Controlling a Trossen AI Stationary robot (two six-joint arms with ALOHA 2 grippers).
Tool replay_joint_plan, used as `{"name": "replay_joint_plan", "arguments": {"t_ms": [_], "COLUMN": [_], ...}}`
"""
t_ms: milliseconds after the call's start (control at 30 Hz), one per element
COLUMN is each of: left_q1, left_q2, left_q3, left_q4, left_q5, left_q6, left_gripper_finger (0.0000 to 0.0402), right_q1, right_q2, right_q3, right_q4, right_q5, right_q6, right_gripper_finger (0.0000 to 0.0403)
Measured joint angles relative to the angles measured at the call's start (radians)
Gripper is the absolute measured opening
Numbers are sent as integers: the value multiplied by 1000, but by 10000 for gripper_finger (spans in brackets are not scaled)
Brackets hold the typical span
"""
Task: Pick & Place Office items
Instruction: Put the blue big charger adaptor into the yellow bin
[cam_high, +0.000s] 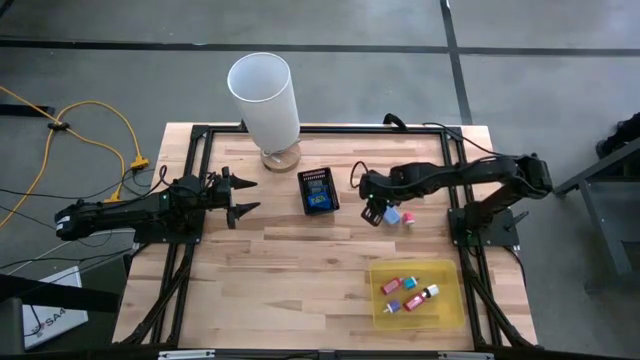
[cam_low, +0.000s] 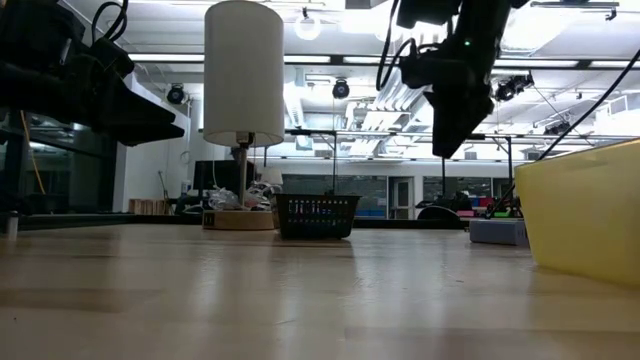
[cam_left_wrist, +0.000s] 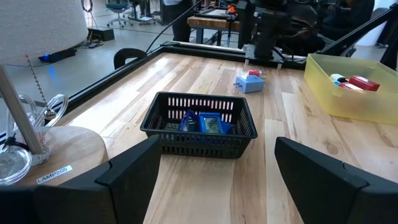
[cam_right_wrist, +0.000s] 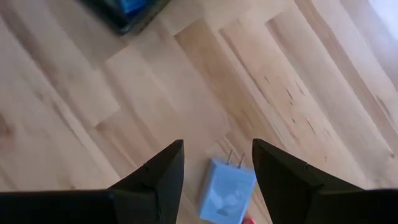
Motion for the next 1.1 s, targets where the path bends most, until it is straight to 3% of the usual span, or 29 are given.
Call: {"name": "replay_joint_plan", "arguments": {"t_ms": [533,1100], "left_q1": [0,0], "left_q2": [0,0], "left_q3": [0,0], "left_q4": [0,0], "left_q5": [0,0], "left_q6": [0,0], "left_gripper_finger": [308,308], "right_q1": [-39,-39], "right_q2": [0,0], "right_q3": [0,0], "right_q4": [-1,-42], "right_q5": [-1,1], "right_q6": [241,276], "right_gripper_finger": [176,176]}}
